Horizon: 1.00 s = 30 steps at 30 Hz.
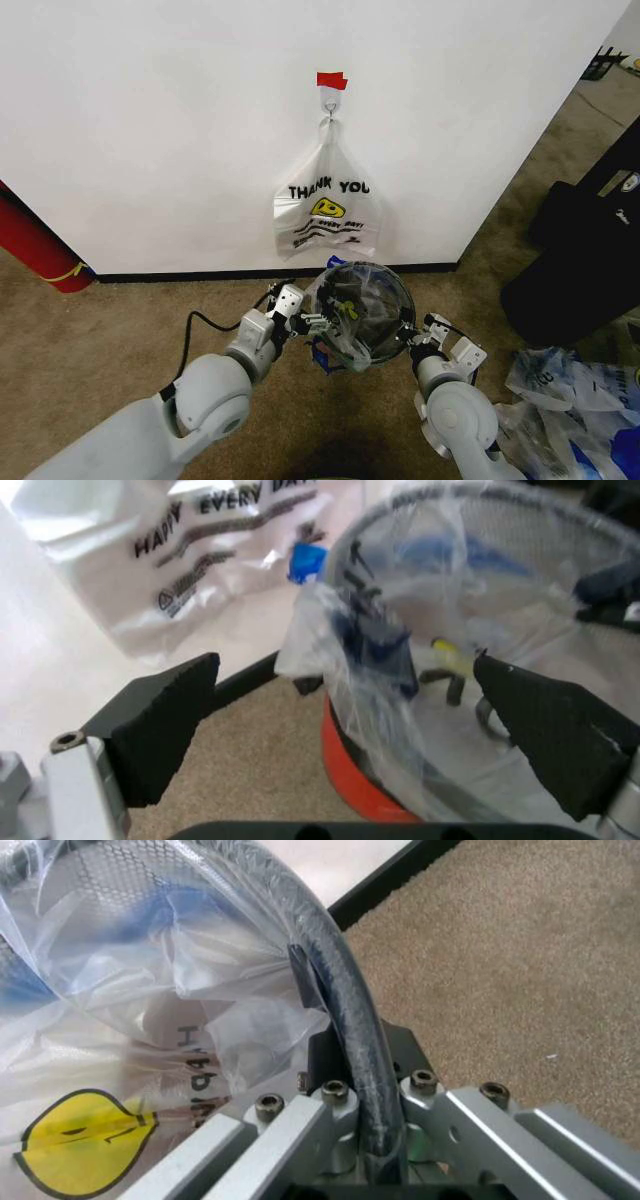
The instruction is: Pick up the garbage bag from the wall and place it over the trash bin.
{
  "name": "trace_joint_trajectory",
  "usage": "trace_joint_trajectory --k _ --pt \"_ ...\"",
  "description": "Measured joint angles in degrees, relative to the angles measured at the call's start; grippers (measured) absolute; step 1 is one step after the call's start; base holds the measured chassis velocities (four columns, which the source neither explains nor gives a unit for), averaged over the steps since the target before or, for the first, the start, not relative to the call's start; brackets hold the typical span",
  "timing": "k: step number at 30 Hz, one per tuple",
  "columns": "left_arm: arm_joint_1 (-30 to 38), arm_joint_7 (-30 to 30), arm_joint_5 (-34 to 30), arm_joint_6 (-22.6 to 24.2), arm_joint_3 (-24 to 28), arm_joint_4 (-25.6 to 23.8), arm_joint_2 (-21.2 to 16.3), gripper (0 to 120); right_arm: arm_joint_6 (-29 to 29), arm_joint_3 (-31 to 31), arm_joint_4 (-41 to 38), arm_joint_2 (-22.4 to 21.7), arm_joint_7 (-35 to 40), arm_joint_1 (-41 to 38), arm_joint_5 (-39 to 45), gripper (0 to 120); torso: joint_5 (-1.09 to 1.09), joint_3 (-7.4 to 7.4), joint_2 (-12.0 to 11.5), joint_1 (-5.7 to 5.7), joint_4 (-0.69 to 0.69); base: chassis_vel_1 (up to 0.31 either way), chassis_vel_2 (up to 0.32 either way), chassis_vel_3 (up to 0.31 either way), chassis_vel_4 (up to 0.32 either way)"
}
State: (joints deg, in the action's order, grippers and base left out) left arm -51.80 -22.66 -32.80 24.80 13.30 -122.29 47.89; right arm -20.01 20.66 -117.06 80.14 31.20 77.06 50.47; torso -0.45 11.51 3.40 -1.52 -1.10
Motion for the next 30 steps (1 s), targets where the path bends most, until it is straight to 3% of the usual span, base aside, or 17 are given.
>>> trace_joint_trajectory --k 15,30 --pt "1.07 -1.26 5.16 -2.50 1.30 4.07 1.46 100 -0.16 -0.10 -0.19 -0.13 -0.65 -0.07 0.07 0 -0.01 0.00 0.00 0.00 0.00 0.000 0.000 0.000 0.000" --pt "-0.17 -1.63 4.76 -3.78 -3.96 3.93 0.15 100 -0.31 -0.27 0.22 -0.63 -0.90 -0.98 0.32 0 -0.01 0.00 -0.01 0.00 0.00 0.000 0.000 0.000 0.000"
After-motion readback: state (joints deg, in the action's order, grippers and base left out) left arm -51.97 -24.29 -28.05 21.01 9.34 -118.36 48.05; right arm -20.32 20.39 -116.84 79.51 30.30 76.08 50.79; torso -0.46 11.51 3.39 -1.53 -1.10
